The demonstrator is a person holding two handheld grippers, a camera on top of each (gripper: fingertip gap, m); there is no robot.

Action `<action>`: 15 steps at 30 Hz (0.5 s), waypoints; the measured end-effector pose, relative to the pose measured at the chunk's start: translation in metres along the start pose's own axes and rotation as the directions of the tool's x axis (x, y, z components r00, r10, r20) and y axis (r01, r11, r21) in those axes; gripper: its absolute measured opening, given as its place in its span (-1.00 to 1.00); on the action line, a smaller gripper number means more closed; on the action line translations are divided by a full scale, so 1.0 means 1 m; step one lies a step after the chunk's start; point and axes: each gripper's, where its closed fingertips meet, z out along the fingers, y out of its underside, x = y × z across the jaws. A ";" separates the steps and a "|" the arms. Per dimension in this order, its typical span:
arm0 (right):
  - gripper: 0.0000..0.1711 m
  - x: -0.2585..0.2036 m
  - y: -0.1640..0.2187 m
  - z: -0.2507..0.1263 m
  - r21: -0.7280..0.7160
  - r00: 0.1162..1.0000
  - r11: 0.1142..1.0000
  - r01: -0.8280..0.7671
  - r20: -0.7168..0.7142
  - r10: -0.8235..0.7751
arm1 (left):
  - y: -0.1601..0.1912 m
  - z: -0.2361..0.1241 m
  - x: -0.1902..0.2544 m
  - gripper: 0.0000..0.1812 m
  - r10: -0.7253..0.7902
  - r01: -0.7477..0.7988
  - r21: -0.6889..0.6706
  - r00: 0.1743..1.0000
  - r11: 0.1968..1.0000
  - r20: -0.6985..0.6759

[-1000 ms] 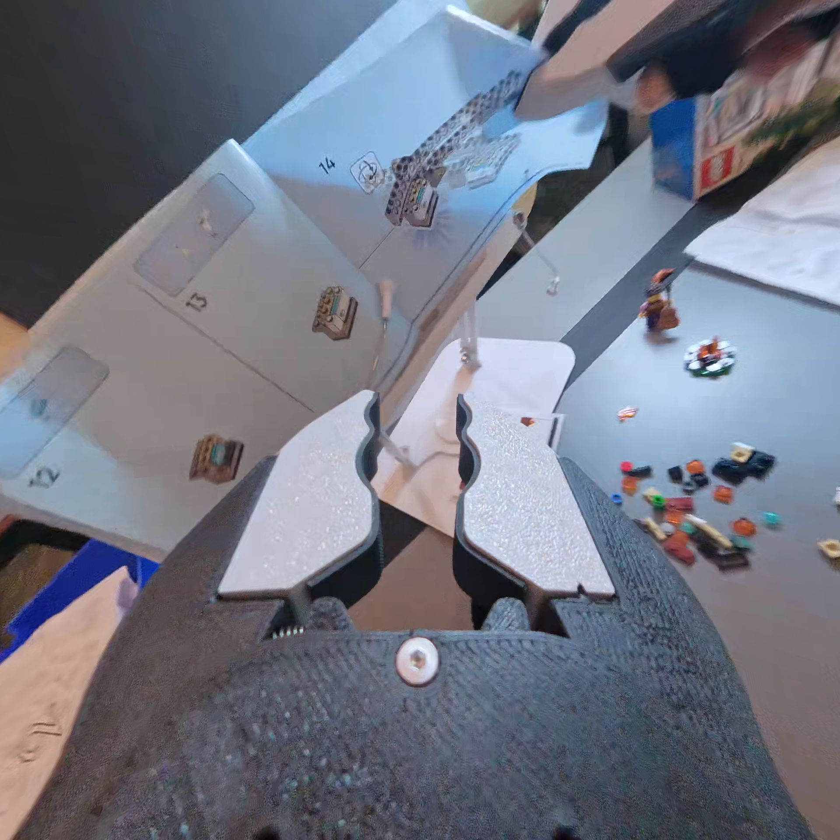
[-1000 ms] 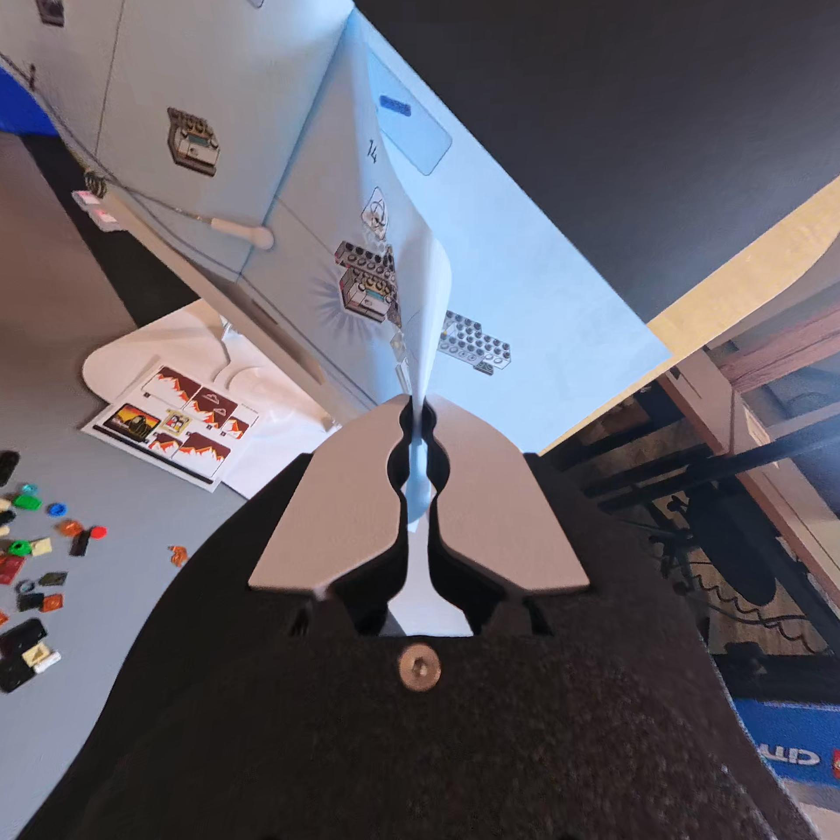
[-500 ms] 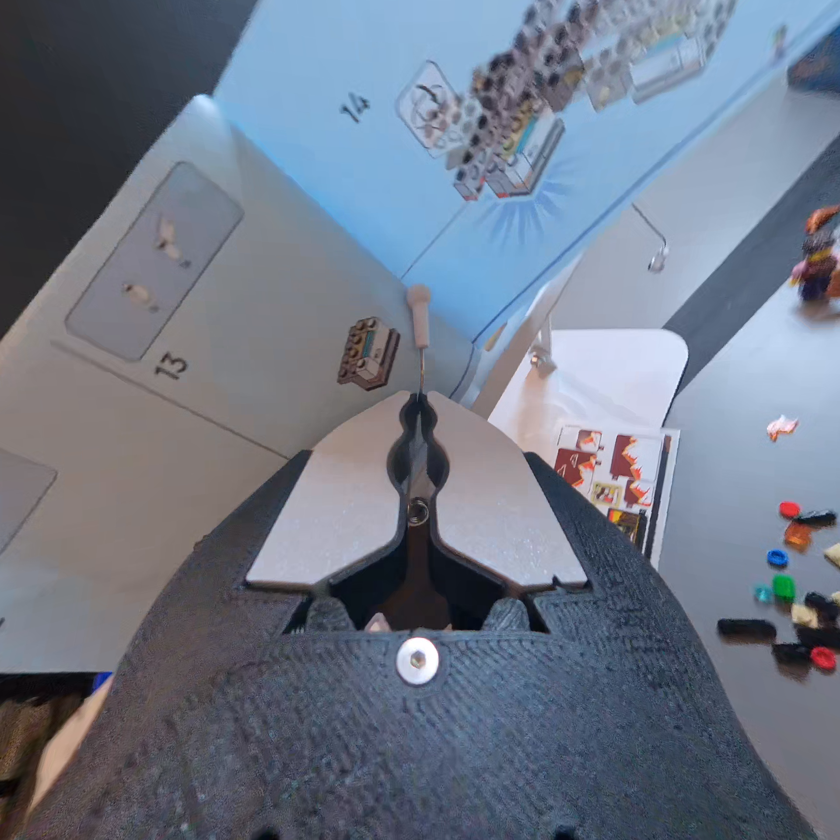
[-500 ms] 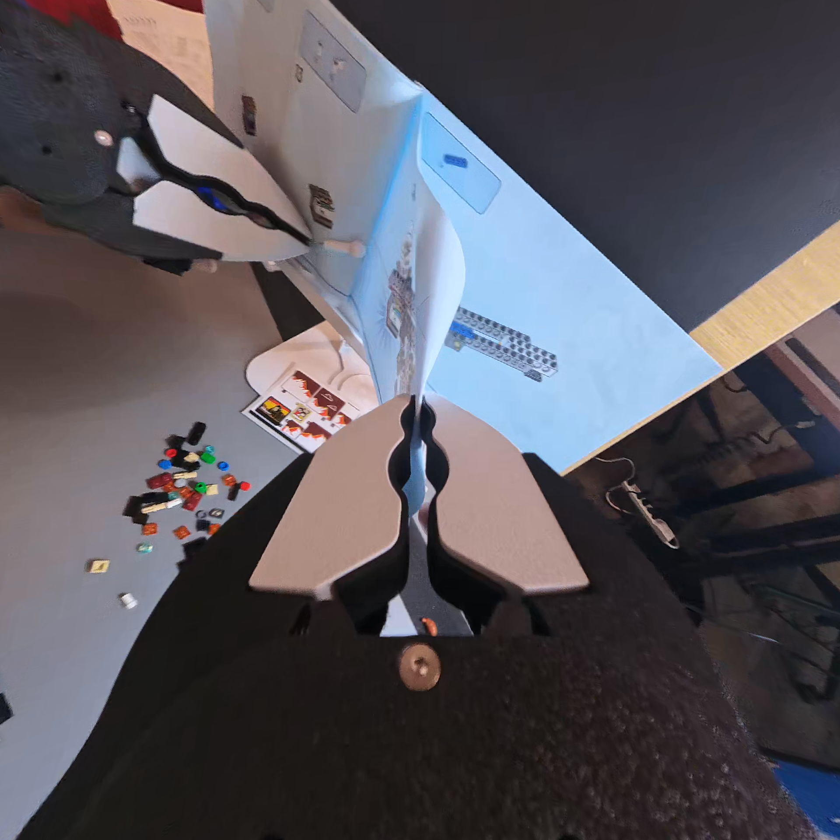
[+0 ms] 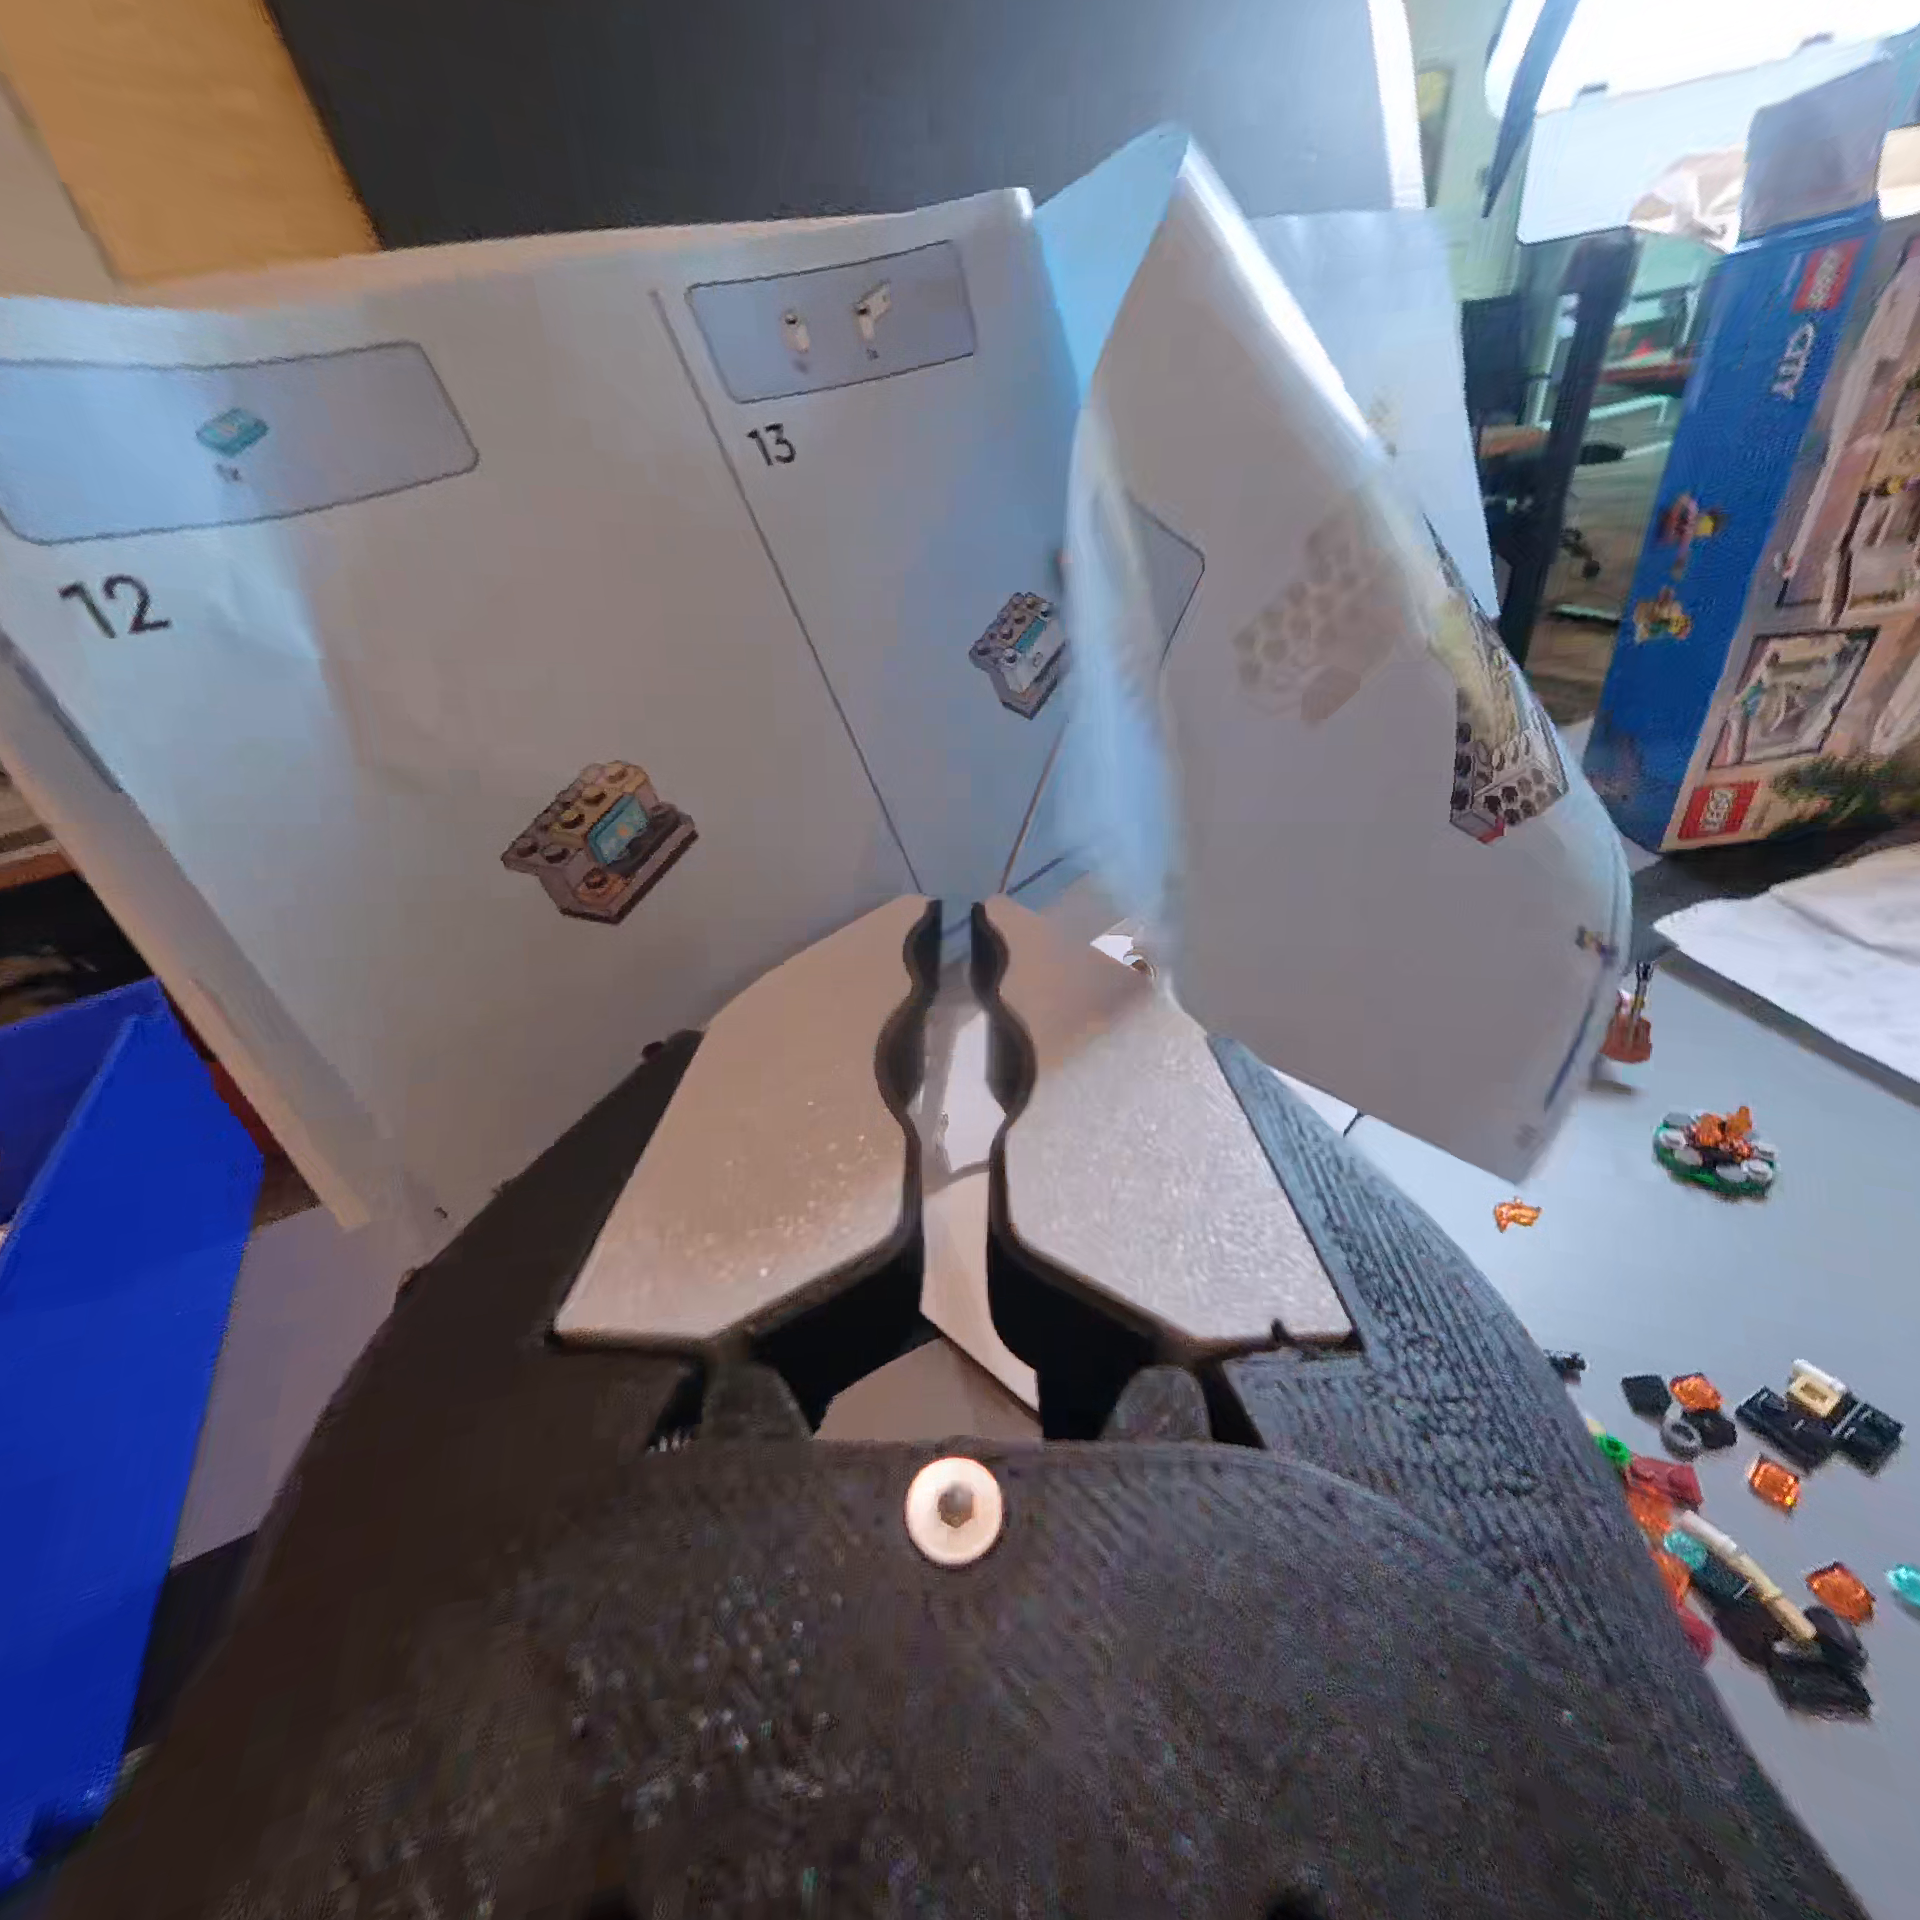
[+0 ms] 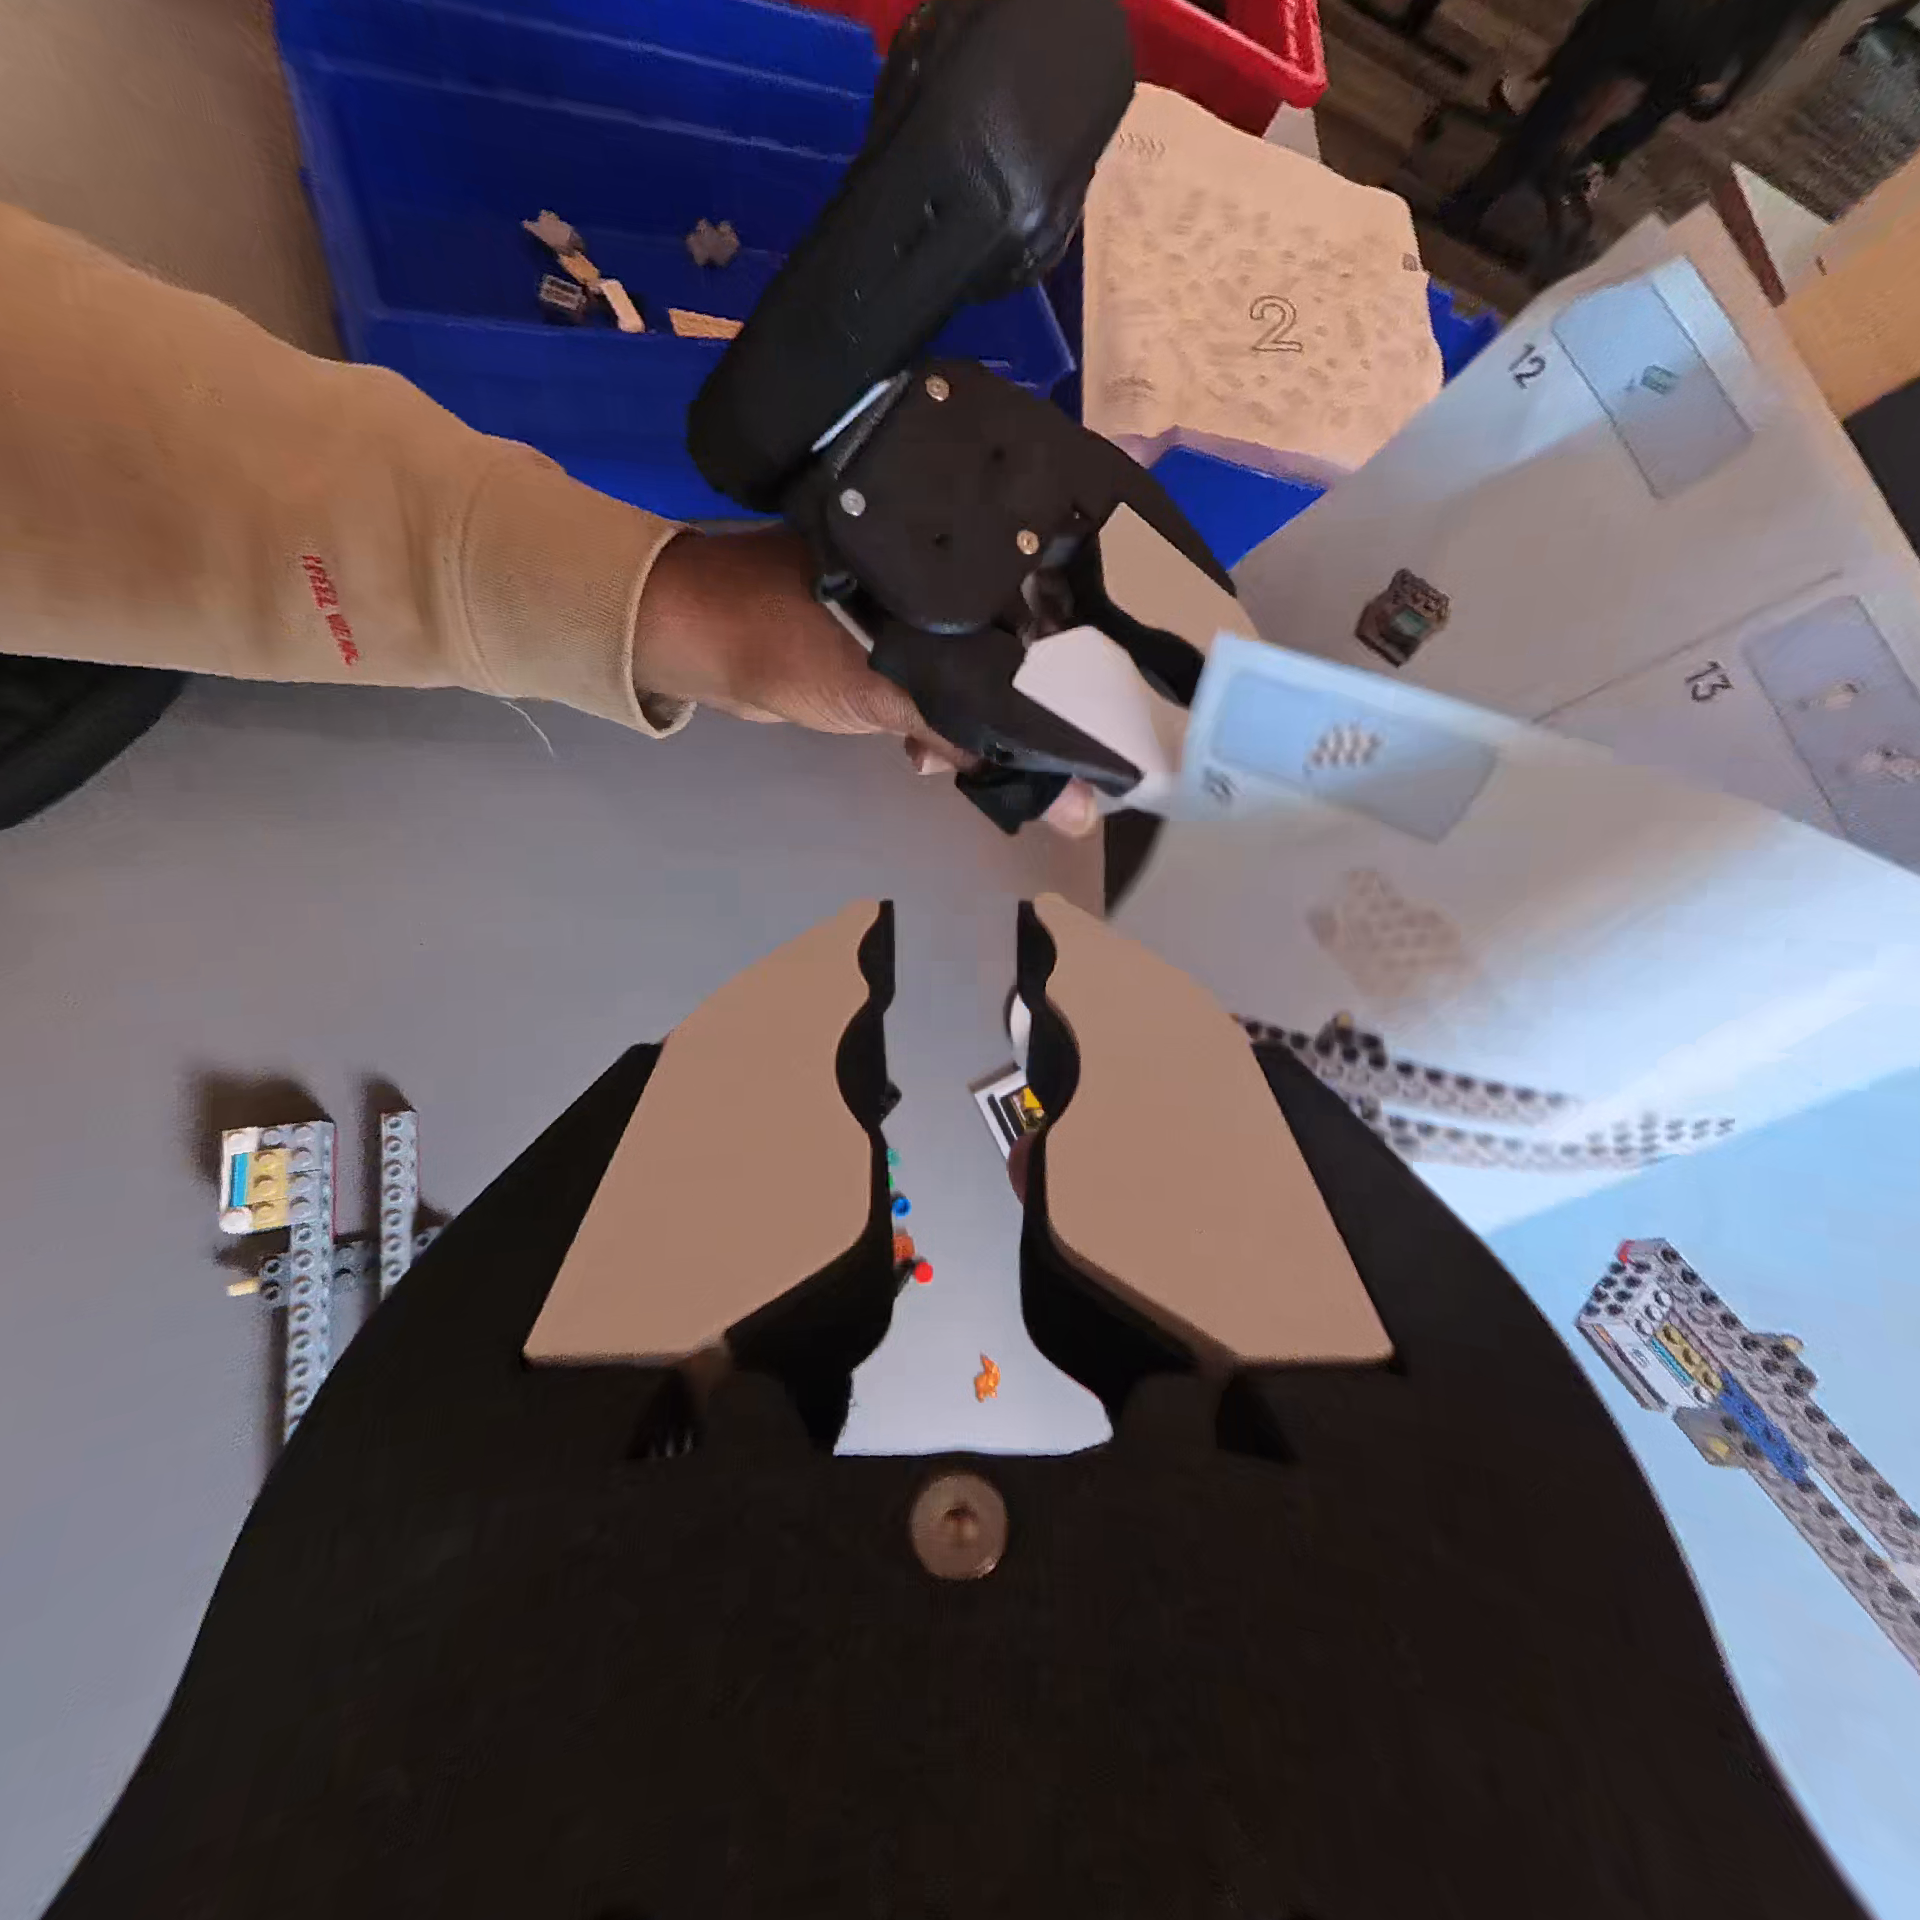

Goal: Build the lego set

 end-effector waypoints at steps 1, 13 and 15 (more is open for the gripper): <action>-0.73 -0.004 0.000 -0.002 0.012 1.000 1.000 0.003 0.021 -0.004 | 0.001 0.001 0.005 -0.84 0.032 -0.033 -0.015 0.999 0.999 -0.018; -0.78 0.106 0.079 -0.093 0.209 0.910 0.949 -0.235 -0.297 0.290 | 0.003 0.039 0.015 -0.88 0.258 -0.254 -0.111 0.966 0.961 0.018; -0.78 0.123 0.103 -0.084 0.098 0.889 0.977 -0.192 -0.404 0.215 | 0.002 0.039 0.009 -0.98 0.257 -0.253 -0.105 0.966 0.962 0.026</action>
